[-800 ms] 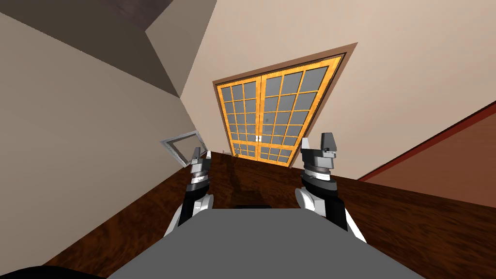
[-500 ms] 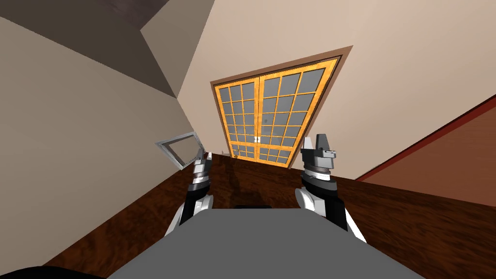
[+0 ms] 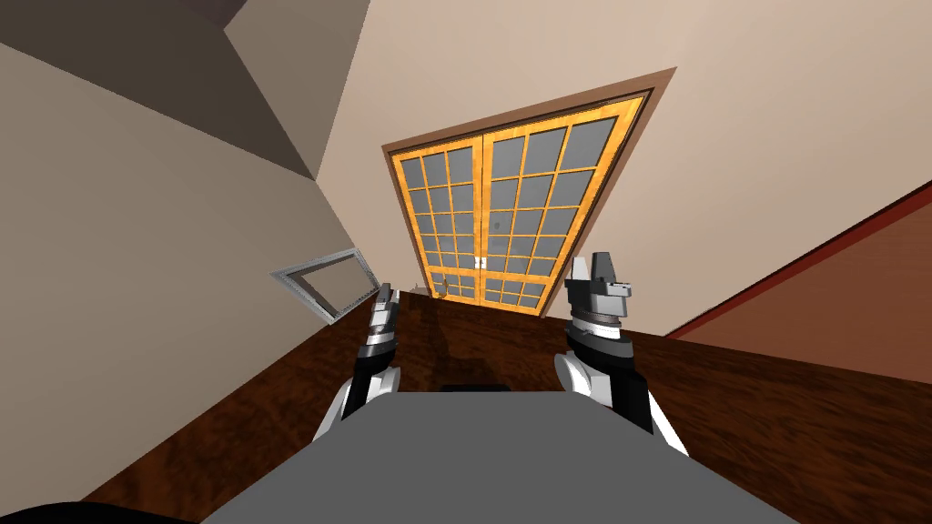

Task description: Pull the door open

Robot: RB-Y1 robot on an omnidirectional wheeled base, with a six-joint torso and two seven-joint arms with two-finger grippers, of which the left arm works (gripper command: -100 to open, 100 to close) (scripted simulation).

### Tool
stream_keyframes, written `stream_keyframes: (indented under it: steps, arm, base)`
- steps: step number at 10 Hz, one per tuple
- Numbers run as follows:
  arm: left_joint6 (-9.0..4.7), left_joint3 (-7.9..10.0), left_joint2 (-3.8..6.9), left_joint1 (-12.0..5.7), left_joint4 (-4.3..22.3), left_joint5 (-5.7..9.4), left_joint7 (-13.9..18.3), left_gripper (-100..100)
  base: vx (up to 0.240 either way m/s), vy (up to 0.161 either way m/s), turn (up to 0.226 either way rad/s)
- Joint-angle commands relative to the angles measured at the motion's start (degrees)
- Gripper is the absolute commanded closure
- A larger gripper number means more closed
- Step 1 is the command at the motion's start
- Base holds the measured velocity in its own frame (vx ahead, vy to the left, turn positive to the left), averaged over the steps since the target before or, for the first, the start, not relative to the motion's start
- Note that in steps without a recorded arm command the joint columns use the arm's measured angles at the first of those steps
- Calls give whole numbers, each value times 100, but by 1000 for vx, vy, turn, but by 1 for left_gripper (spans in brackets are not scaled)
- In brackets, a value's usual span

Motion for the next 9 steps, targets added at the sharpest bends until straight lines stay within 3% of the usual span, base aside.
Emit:
stream_keyframes:
  steps: [1,9]
  arm:
    - [-48,20,31,-36,158,-36,-170,-100]
    - [-252,194,223,-251,1016,-194,-1015,-100]
  base:
    - [82,-36,-46]
    - [92,-33,-50]
